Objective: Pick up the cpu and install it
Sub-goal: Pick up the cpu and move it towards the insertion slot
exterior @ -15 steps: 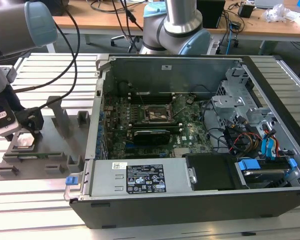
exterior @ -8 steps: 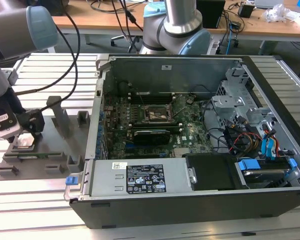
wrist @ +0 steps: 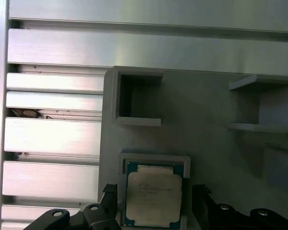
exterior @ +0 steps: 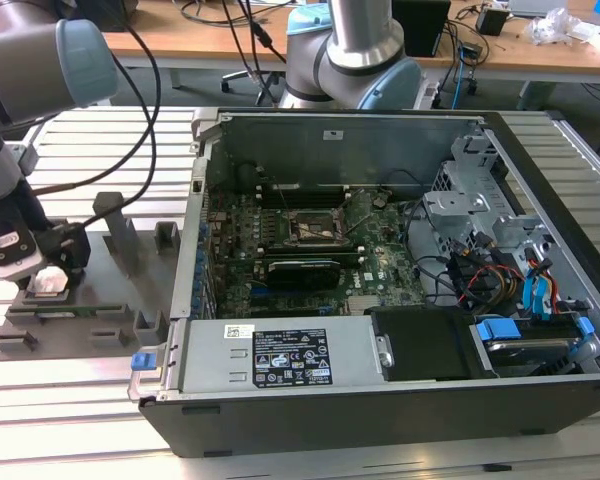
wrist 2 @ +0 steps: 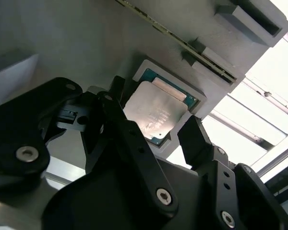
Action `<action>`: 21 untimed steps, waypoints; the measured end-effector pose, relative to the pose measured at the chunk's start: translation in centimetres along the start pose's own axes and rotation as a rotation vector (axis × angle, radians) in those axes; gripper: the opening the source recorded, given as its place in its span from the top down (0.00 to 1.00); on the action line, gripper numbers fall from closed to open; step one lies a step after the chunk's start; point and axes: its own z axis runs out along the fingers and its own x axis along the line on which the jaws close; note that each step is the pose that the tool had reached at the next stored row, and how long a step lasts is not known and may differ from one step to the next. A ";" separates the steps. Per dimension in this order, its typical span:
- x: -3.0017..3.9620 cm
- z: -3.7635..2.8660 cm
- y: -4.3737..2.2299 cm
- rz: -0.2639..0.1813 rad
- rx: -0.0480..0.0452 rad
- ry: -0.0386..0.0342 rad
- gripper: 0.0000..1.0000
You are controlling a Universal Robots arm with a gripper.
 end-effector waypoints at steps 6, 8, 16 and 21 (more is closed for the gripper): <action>0.00 0.02 0.01 0.006 0.0002 -0.0001 0.28; 0.00 0.02 0.01 0.006 0.0003 0.0000 0.43; 0.00 0.02 0.00 0.007 0.0002 -0.0001 0.45; 0.00 0.01 0.01 0.007 0.0004 -0.0002 0.45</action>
